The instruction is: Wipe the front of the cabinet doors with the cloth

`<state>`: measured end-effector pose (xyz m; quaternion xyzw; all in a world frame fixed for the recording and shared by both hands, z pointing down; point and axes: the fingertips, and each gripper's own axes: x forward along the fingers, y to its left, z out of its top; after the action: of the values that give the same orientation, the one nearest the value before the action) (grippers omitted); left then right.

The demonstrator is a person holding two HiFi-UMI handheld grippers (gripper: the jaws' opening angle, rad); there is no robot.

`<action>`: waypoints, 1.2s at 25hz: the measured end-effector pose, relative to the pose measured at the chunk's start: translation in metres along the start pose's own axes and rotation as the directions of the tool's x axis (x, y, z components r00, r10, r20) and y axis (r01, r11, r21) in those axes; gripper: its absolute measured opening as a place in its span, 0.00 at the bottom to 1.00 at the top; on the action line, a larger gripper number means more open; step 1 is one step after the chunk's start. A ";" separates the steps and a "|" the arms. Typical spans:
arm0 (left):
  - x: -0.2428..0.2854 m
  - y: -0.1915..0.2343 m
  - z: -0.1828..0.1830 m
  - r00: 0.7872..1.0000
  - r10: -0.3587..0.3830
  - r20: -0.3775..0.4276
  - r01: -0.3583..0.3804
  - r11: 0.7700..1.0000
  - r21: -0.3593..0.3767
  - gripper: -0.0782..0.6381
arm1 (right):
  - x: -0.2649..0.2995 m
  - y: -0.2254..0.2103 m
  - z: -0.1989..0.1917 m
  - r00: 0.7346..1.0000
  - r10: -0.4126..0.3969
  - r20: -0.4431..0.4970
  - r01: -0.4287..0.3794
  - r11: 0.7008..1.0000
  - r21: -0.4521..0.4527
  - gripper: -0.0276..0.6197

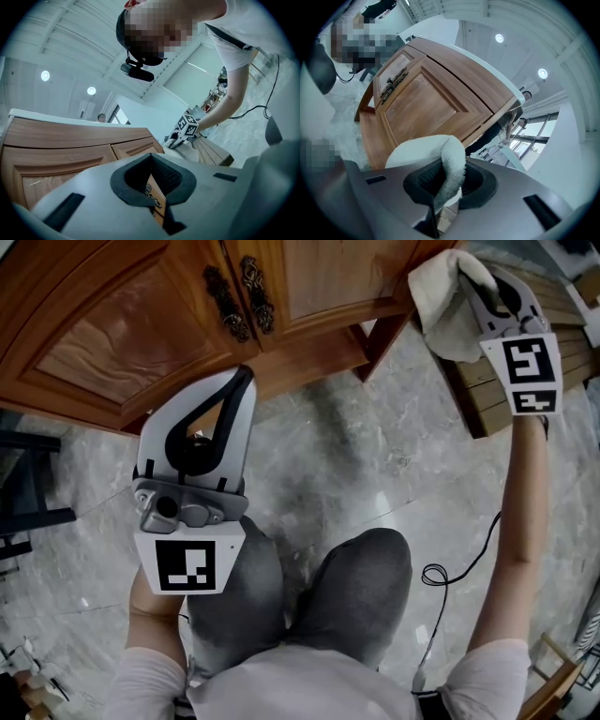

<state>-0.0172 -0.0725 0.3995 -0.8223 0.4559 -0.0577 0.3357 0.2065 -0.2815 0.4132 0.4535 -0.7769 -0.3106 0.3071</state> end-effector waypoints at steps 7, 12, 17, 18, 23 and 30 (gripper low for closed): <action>-0.008 0.002 -0.007 1.000 -0.013 -0.015 0.013 1.000 0.017 0.13 | -0.024 0.015 0.023 0.998 -0.001 0.056 0.002 1.000 -0.018 0.16; -0.017 0.006 -0.016 1.000 -0.009 -0.022 0.009 1.000 0.008 0.13 | -0.039 0.069 0.073 0.978 0.128 0.164 -0.107 0.986 -0.132 0.16; -0.028 0.015 -0.024 1.000 0.004 -0.031 -0.004 1.000 0.011 0.13 | -0.042 0.137 0.111 0.948 0.230 0.219 -0.211 0.971 -0.110 0.16; -0.031 0.017 -0.026 0.999 0.008 -0.034 -0.008 1.000 0.012 0.13 | -0.040 0.151 0.119 0.939 0.248 0.240 -0.232 0.968 -0.092 0.16; -0.043 0.027 -0.036 0.999 0.028 -0.046 -0.028 1.000 0.009 0.13 | -0.015 0.205 0.146 0.899 0.324 0.295 -0.320 0.945 -0.063 0.16; -0.054 0.034 -0.044 0.998 0.040 -0.051 -0.040 0.999 -0.001 0.13 | 0.010 0.221 0.165 0.889 0.340 0.307 -0.312 0.940 -0.135 0.16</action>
<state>-0.0906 -0.0641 0.4240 -0.8115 0.4809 -0.0714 0.3243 -0.0365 -0.1690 0.4810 0.2460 -0.8684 -0.3569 0.2408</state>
